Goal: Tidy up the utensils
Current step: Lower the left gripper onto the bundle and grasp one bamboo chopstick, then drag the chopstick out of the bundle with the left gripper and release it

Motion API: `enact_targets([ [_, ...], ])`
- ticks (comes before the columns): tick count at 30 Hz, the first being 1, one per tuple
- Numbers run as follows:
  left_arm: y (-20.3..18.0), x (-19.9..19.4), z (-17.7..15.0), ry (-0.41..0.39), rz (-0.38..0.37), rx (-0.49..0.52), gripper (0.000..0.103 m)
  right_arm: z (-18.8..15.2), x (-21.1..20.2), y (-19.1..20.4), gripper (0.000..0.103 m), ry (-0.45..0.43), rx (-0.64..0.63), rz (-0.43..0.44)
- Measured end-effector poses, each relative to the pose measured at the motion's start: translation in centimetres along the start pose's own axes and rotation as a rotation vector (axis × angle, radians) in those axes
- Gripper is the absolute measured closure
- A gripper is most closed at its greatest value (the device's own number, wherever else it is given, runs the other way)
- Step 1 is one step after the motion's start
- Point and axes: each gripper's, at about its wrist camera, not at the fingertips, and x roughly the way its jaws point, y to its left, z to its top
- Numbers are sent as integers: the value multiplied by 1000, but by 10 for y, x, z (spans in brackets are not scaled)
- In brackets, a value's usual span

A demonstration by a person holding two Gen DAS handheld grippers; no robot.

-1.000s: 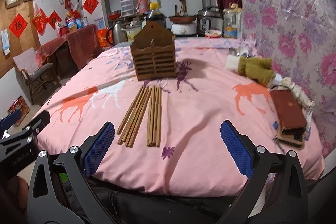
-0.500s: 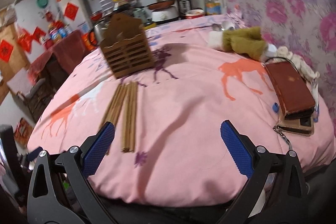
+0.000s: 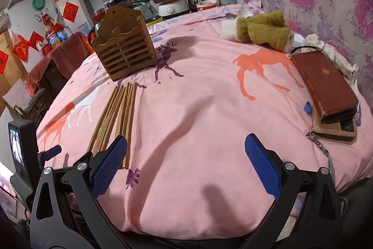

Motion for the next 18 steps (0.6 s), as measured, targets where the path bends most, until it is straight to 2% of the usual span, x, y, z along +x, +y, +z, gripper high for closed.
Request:
enact_targets([
  [2,4,5,3,-3,-8,-29,9,-1,2,-1,7,10,0,-1],
  [4,8,6,5,-8,-22,-50,29,-1,1,-1,7,5,-1,0],
  [5,9,5,6,-13,-29,-57,34,-2,1,-1,7,-1,-5,-1],
  [6,9,4,6,-18,-39,-55,48,-2,1,0,6,-5,-10,0],
  [7,7,3,5,-21,-50,-50,58,-3,3,1,7,-7,-19,2],
  [8,3,1,4,-31,-54,-33,62,-4,2,3,7,-7,-26,3],
  [10,-5,-2,1,-47,-61,-4,83,-6,2,6,6,-7,-44,3],
  [12,-12,-5,-2,-60,-74,27,96,-7,2,9,6,-14,-65,8],
  [16,5,-9,-9,-48,-66,-22,96,-10,-6,21,10,-57,-151,13],
  [18,23,-11,-16,-38,-62,-64,96,-21,-7,40,14,-99,-313,2],
])
